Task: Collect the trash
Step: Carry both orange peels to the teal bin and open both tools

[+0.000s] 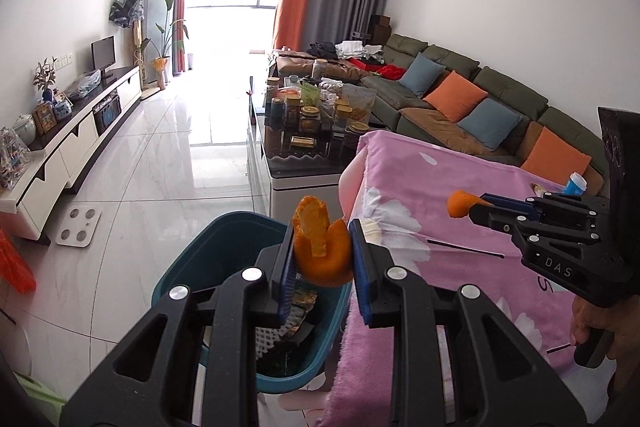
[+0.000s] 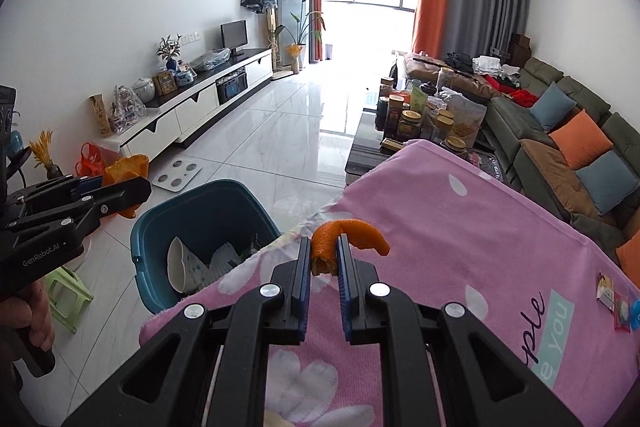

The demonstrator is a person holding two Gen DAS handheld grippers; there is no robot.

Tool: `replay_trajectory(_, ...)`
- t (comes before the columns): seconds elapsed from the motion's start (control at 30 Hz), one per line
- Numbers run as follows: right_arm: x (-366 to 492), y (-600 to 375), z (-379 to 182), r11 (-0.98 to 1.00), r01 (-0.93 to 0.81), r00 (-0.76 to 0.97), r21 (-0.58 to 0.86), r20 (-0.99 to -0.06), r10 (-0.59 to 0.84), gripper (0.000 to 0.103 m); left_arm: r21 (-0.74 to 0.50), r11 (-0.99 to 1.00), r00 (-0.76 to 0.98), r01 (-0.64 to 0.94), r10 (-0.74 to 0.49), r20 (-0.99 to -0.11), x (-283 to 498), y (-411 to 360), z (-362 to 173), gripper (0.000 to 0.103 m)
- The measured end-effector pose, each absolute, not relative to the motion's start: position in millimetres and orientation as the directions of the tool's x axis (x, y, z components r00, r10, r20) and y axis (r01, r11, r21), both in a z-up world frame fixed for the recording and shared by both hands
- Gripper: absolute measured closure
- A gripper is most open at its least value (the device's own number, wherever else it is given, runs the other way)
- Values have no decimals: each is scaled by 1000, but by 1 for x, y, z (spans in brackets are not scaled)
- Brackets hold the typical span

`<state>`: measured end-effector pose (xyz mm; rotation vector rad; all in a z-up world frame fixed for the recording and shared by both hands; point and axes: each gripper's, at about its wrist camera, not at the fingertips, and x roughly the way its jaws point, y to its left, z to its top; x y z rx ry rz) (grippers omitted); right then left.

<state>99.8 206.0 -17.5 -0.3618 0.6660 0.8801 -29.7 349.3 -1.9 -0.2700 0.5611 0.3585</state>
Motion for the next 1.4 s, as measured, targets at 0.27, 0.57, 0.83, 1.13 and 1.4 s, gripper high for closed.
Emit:
replay_trajectory(0.27, 93, 242, -16, 534, -845, 406, -24, -680, 611, 92, -152, 877, 754, -456, 289, -590, -45, 372, -16, 78)
replay_trajectory(0.57, 96, 295, -35, 434, -899, 252, 61, -738, 626, 92, -141, 857, 694, -495, 293, -658, -16, 386, -54, 78)
replay_trajectory(0.83, 101, 340, -68, 375, -920, 134, 112, -810, 571, 92, -122, 835, 616, -536, 289, -733, 19, 411, -106, 76)
replay_trajectory(1.13, 104, 360, -93, 377, -912, 68, 163, -846, 529, 80, -107, 815, 563, -570, 291, -774, 39, 428, -147, 52)
replay_trajectory(1.4, 113, 323, -65, 426, -887, 137, 180, -777, 614, 59, -105, 806, 616, -583, 354, -704, 27, 417, -116, 21)
